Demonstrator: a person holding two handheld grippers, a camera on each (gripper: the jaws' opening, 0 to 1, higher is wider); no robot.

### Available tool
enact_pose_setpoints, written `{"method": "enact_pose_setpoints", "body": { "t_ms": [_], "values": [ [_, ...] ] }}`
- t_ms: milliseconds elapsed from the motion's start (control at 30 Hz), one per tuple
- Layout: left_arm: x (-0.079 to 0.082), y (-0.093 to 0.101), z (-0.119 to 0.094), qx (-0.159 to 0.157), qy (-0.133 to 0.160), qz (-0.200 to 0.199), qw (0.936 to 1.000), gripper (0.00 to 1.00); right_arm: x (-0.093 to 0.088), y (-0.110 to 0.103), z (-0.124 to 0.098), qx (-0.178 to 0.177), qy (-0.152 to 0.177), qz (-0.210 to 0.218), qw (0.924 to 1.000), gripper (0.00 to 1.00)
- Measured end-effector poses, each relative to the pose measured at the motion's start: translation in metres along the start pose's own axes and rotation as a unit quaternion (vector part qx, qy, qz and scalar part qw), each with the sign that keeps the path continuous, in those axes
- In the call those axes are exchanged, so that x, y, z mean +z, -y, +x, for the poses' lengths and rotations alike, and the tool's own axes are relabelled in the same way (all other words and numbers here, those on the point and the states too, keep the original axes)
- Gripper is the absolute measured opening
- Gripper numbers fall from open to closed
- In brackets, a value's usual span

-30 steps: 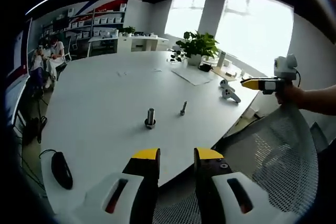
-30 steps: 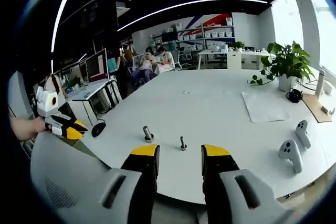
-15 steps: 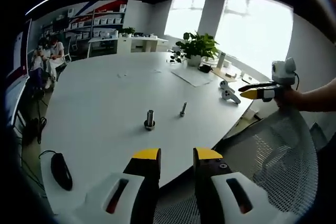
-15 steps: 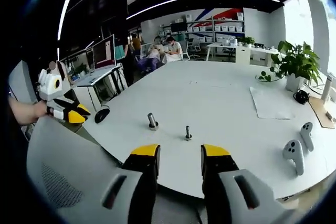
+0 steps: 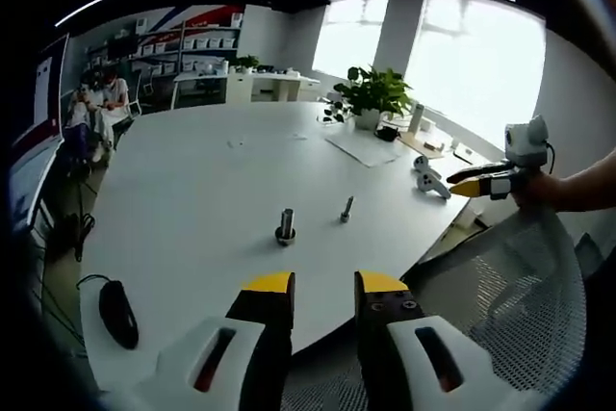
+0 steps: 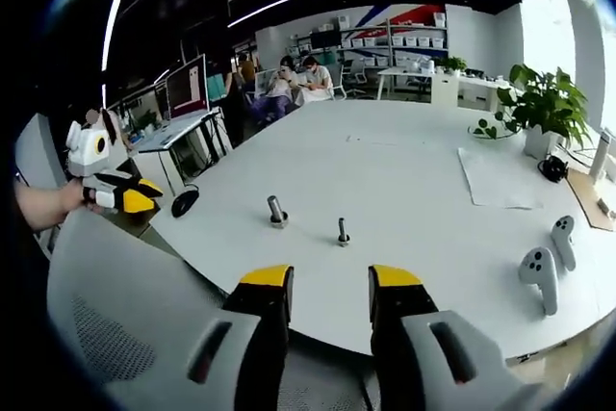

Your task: Place the washer onto the threaded stud by aligning its center hole with the stud, sliding it down to the base, and recovering from edge contact or off-axis alignment until the washer reaches the visible bottom stop.

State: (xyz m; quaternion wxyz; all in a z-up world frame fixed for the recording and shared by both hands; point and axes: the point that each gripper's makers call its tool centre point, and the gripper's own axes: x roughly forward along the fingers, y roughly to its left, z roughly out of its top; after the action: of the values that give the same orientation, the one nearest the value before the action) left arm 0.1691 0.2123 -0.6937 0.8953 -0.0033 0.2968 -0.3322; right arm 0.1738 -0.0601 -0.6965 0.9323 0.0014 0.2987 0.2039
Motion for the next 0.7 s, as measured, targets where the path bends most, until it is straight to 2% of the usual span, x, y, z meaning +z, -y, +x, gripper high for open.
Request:
{"method": "enact_pose_setpoints", "body": {
  "t_ms": [267,700],
  "values": [
    [0.007,-0.008,-0.004,0.022,0.02,-0.007,0.9995,0.23,0.002,-0.002,0.0,0.005,0.003,0.004,1.0,0.34],
    [0.008,-0.013,-0.007,0.039,0.021,-0.002,0.999,0.22,0.006,-0.005,-0.002,0.014,0.024,0.022,0.9994,0.34]
  ]
}}
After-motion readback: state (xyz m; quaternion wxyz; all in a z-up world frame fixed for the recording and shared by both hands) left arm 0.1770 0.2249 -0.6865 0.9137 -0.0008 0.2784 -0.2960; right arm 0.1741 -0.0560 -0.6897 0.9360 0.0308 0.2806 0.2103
